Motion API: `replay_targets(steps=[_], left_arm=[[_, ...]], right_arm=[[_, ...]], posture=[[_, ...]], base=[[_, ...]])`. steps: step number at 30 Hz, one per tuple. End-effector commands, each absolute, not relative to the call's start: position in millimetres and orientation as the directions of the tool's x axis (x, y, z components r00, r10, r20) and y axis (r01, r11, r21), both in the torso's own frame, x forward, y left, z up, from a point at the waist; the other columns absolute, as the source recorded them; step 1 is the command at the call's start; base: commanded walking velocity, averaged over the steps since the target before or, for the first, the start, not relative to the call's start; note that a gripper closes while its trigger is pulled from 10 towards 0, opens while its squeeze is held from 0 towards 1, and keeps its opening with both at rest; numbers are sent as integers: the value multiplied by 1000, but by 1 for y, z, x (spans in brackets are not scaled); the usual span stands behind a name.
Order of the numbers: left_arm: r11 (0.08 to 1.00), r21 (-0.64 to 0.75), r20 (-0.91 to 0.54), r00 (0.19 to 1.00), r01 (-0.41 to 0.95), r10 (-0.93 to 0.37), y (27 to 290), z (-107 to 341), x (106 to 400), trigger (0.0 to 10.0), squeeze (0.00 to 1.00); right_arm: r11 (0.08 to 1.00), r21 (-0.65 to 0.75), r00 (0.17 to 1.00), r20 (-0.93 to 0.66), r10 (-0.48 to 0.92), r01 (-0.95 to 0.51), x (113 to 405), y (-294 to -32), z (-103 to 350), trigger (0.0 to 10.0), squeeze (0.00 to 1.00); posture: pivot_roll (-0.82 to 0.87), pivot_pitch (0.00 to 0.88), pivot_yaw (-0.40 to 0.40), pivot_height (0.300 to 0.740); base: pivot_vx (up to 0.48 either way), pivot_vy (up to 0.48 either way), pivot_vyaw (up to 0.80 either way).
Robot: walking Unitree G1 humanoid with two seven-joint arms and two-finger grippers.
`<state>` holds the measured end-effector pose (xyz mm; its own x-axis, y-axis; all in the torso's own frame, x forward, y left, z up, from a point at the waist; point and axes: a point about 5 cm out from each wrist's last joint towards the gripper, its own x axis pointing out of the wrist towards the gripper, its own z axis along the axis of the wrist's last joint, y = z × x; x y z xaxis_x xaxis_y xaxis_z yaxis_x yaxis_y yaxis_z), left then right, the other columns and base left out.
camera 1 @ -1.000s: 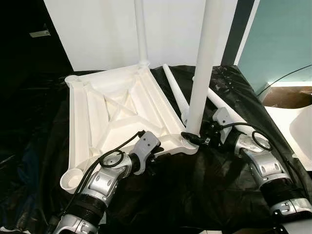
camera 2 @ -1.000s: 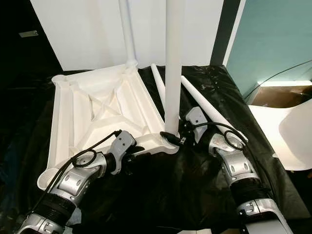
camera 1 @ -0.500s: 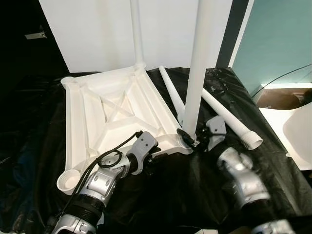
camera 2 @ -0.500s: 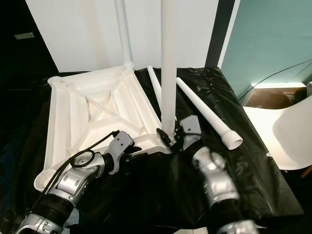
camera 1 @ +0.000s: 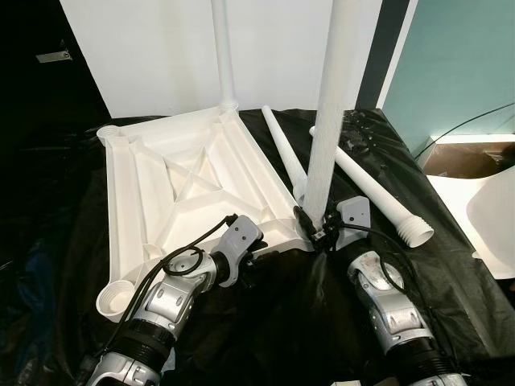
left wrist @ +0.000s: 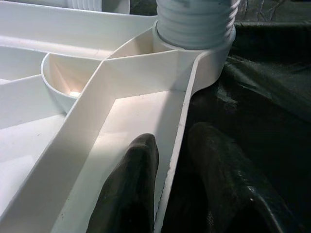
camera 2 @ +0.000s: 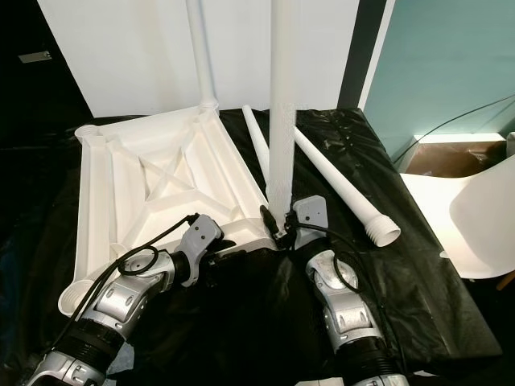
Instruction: Building children table
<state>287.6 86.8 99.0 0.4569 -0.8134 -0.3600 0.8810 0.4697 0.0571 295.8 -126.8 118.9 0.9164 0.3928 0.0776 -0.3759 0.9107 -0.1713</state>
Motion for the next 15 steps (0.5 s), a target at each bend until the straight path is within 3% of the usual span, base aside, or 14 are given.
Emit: replay_targets(steps=[1, 3, 4, 8, 11, 15], left_arm=[[458, 24, -421, 425, 888, -802, 93, 86, 282, 10000, 0], [458, 23, -420, 424, 889, -802, 92, 86, 281, 10000, 0], [457, 22, -421, 423, 889, -802, 92, 85, 281, 10000, 0], [456, 17, -423, 419, 890, -803, 93, 84, 280, 10000, 0], [455, 20, -425, 419, 890, -802, 94, 85, 280, 10000, 0], [450, 27, -424, 418, 892, -803, 94, 86, 281, 10000, 0]], right_arm=[[921, -174, 934, 15, 357, -349, 294, -141, 108, 10000, 1000], [906, -192, 922, 19, 387, -376, 295, -141, 110, 10000, 1000], [881, -231, 902, 31, 430, -412, 296, -142, 115, 10000, 0], [802, -312, 841, 20, 541, -509, 301, -149, 127, 10000, 0], [694, -363, 771, -126, 625, -622, 305, -164, 124, 10000, 0], [650, -370, 738, -183, 650, -664, 306, -175, 125, 10000, 0]], posture=[[-10, 0, 20, 740], [-11, 0, 22, 740], [-11, 0, 23, 740], [-13, 0, 25, 740], [-6, 0, 27, 740], [-6, 0, 22, 740]], base=[[0, 0, 0], [0, 0, 0], [0, 0, 0], [0, 0, 0], [0, 0, 0], [0, 0, 0]])
